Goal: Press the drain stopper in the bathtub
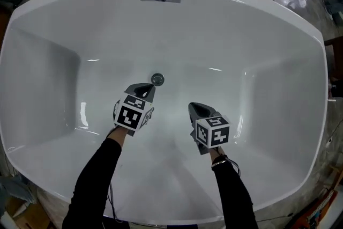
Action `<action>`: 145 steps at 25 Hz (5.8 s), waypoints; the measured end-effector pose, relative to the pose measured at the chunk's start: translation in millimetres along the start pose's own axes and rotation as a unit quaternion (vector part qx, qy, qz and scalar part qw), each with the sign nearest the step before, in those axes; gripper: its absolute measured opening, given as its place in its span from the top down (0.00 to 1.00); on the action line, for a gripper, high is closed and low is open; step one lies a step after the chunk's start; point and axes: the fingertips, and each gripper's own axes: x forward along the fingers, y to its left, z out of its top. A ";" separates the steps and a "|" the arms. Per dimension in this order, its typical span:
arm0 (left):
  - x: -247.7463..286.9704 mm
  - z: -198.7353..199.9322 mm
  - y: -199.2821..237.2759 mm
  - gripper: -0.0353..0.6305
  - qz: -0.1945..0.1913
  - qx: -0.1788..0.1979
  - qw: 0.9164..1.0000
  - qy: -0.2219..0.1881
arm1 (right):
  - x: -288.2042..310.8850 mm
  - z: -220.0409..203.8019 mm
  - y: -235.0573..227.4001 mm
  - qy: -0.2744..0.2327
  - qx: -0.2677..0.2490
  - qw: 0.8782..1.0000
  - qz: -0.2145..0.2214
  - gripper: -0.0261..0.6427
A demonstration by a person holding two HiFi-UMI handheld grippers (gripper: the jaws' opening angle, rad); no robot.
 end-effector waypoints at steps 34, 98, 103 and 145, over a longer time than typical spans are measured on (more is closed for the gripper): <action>161.5 -116.8 52.6 0.94 0.044 -0.002 0.997 0.069 | 61.5 -83.5 -39.9 0.014 0.092 0.995 -0.029 0.96; 194.9 -133.0 62.9 0.94 0.065 0.000 0.989 0.132 | 152.9 -84.6 -36.8 0.124 0.056 0.990 -0.022 0.96; 192.1 -129.2 60.4 0.94 0.062 0.015 0.990 0.124 | 148.8 -90.7 -35.6 0.131 0.051 0.990 -0.026 0.96; -0.1 -4.7 -7.0 0.94 0.018 0.052 0.998 0.043 | 8.2 59.8 68.5 0.008 0.061 0.997 -0.044 0.96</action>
